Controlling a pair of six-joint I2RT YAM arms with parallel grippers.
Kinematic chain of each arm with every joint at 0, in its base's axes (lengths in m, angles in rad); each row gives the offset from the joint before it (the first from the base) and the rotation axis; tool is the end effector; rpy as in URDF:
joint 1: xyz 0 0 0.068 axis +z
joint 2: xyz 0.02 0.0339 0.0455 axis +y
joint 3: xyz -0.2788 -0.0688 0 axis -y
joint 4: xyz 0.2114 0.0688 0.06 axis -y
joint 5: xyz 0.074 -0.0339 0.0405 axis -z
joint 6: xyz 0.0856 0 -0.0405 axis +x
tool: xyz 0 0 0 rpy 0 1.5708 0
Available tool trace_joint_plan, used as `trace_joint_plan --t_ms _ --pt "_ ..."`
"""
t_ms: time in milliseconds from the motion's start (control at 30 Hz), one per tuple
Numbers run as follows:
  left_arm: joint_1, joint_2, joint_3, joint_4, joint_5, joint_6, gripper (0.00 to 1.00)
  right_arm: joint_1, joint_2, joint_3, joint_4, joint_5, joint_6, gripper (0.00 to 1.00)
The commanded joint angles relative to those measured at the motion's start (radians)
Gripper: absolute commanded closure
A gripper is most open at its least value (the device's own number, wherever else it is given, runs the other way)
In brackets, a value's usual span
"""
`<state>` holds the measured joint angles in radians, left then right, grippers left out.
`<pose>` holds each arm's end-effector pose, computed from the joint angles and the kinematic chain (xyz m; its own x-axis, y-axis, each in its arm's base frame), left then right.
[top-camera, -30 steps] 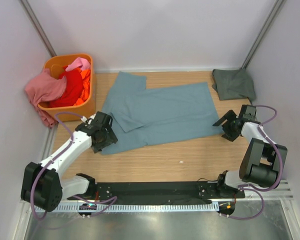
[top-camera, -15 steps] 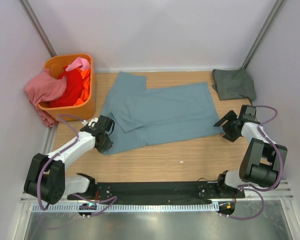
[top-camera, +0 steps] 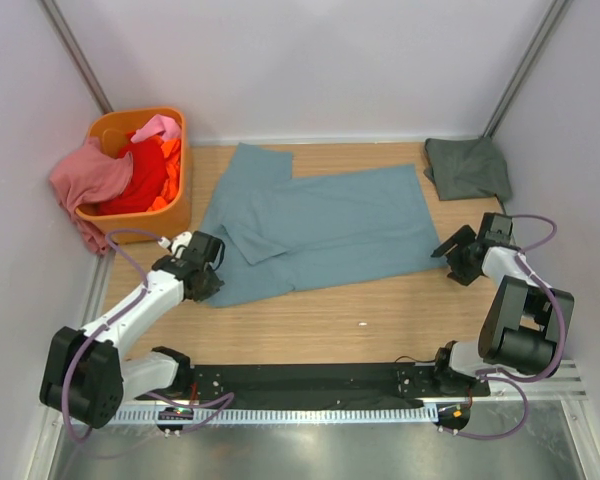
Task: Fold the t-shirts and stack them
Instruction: Fold the tshirt
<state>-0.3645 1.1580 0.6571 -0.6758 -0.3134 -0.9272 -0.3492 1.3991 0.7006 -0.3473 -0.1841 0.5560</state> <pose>0.1795 -0.0403 0.1765 -0.7005 -0.5472 -0.4581 -0.5530 0.8220 -0.1363 0.2423 -0.0715 0.1613 -0.5586 0.7556 -0.3421 0.6416 0.6550 0.3991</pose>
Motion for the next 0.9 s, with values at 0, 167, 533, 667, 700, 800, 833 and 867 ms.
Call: trace_joint_plan --t_ms 0,167,533,667,700,800,833,867 --pt "-0.001 -0.014 -0.010 -0.013 -0.024 0.008 1.00 -0.005 0.004 -0.007 0.054 0.020 0.019 0.30" --pt "-0.001 -0.024 -0.024 -0.010 -0.027 0.014 1.00 -0.005 0.055 -0.026 0.119 0.021 0.039 0.45" --pt "0.001 -0.060 0.025 -0.057 0.011 0.034 1.00 -0.011 0.005 -0.039 0.130 0.043 0.042 0.99" --pt "0.001 -0.086 0.073 -0.132 0.037 0.041 1.00 -0.078 -0.127 -0.053 0.033 0.106 0.047 0.99" --pt "0.001 -0.108 0.079 -0.143 0.040 0.037 1.00 -0.091 -0.150 -0.055 0.013 0.133 0.047 0.99" --pt "0.001 -0.153 0.078 -0.165 0.074 0.021 1.00 -0.145 -0.227 -0.073 -0.039 0.149 0.051 0.99" --pt "0.001 -0.164 0.075 -0.175 0.083 0.015 1.00 -0.154 -0.239 -0.078 -0.051 0.150 0.051 0.99" --pt "0.001 -0.170 0.073 -0.182 0.102 0.010 1.00 -0.160 -0.256 -0.081 -0.061 0.149 0.048 0.99"
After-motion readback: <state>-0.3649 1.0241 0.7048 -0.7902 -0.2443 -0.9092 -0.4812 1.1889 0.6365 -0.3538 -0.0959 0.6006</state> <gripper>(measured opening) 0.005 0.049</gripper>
